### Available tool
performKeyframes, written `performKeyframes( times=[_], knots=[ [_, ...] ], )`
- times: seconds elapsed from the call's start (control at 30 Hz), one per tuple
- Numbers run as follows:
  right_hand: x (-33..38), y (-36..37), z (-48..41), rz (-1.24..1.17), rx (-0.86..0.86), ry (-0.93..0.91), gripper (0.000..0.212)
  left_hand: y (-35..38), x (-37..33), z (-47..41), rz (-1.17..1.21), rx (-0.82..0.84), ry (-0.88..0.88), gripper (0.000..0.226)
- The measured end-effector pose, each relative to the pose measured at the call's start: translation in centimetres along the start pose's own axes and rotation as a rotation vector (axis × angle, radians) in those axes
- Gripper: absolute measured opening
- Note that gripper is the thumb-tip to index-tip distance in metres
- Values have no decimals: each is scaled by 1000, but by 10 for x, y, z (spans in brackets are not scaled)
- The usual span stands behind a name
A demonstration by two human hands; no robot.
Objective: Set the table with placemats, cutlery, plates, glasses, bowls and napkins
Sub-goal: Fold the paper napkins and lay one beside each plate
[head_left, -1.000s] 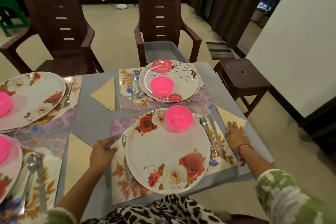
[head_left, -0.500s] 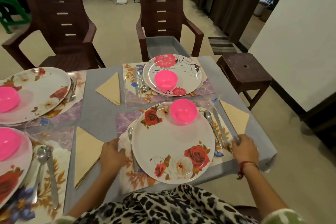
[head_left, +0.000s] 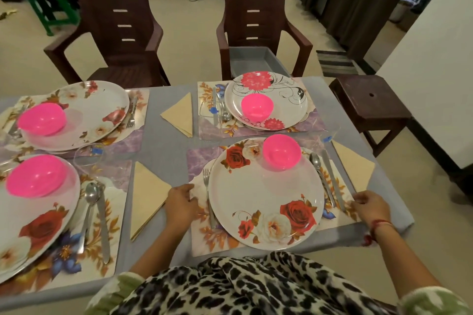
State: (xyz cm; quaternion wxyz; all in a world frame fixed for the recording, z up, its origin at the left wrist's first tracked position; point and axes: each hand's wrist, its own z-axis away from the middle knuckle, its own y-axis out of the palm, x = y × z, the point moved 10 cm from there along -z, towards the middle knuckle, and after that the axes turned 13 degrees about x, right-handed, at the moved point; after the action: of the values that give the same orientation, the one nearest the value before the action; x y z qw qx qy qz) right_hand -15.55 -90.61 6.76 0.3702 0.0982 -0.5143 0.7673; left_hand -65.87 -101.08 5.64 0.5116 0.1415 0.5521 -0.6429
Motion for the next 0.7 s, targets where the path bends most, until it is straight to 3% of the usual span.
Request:
performKeyframes(
  times=[0.17, 0.33, 0.53, 0.7],
  knots=[
    [18, 10, 17, -43, -71, -133, 26, -16, -18, -23, 54, -17, 58, 29],
    [33, 29, 21, -144, -26, -134, 14, 8, -26, -56, -29, 169, 8, 31],
    [32, 25, 12, -58, -60, -100, 10, 14, -25, -62, -59, 121, -20, 12],
    [34, 32, 12, -10, -71, -159, 11, 4, -21, -63, -84, 85, -66, 12]
  ],
)
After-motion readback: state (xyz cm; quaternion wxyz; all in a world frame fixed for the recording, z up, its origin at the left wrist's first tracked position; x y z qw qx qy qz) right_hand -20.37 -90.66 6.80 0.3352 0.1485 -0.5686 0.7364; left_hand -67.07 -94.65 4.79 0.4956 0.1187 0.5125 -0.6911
